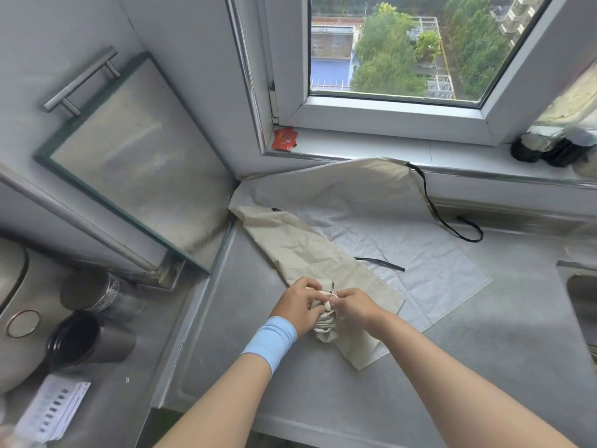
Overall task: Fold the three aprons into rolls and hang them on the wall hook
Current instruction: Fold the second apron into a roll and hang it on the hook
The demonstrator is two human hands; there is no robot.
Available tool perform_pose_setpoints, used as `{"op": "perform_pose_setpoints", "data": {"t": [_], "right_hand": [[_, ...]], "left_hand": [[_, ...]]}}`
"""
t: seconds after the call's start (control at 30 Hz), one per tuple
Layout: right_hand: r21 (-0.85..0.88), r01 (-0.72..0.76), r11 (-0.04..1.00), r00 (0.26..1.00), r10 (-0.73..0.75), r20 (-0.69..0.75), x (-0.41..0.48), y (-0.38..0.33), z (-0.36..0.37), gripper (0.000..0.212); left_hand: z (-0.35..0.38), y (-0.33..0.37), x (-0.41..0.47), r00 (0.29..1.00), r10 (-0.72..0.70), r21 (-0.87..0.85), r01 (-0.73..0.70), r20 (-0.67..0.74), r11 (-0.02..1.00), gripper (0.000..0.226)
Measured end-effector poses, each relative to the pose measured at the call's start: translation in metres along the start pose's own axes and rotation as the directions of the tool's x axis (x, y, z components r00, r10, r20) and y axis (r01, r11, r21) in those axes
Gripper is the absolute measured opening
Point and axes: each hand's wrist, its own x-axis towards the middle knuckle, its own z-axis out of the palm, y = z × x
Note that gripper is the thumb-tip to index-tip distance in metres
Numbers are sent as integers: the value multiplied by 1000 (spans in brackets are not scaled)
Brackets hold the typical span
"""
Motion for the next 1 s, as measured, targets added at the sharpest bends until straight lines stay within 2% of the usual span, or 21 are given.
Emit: {"op": "perform_pose_setpoints", "data": {"t": [0.1,0.23,0.27,0.33,0.4,0.47,0.53,0.63,0.7,0.73,0.8,0.83,0.9,1.0], "right_hand": [[-33,47,998,999,-48,-6,-5,-1,0,29],[-297,163,941,977,-195,-81,-2,4,2,16],[-334,189,923,961,-244,-130,-2,6,4,5],[-386,260,885,910,-359,-209,-5,9,8,19],[-454,327,829,855,-464,-232,-6,14,11,15],[-492,335,803,831,-498,-249,-8,17,16,9],[-494,260,830,846,-442,-297,-13,16,19,6],[-493,95,865,856,-324,-403,-16,15,18,18],[-453,60,889,852,-282,-441,-15,13,13,16],[-433,61,900,857,-270,-439,-13,14,11,15],[-381,69,922,879,-236,-413,-11,15,6,16],[-352,70,934,891,-217,-398,-10,16,3,17],[-264,68,962,910,-168,-380,-7,18,-3,19],[-96,68,993,925,-99,-367,-6,16,-9,22]], "left_hand": [[-4,-1,2,996,85,165,-87,18,982,5],[-6,3,10,992,120,250,-128,47,960,6],[-7,5,12,993,106,268,-117,57,956,7],[-8,9,18,993,81,306,-104,85,946,12],[-8,12,21,993,74,329,-102,96,939,15],[-7,14,23,995,53,343,-80,88,936,16],[-4,15,24,996,35,346,-60,79,936,16],[-3,18,24,994,36,316,-68,105,946,14],[0,17,26,992,41,281,-74,122,957,13],[1,15,27,992,27,249,-57,124,967,16],[1,12,31,986,-49,213,14,162,977,41],[0,11,35,968,-107,249,48,227,967,55],[-3,14,45,909,-177,418,4,376,908,67],[-5,25,54,837,-234,498,-52,495,865,57]]}}
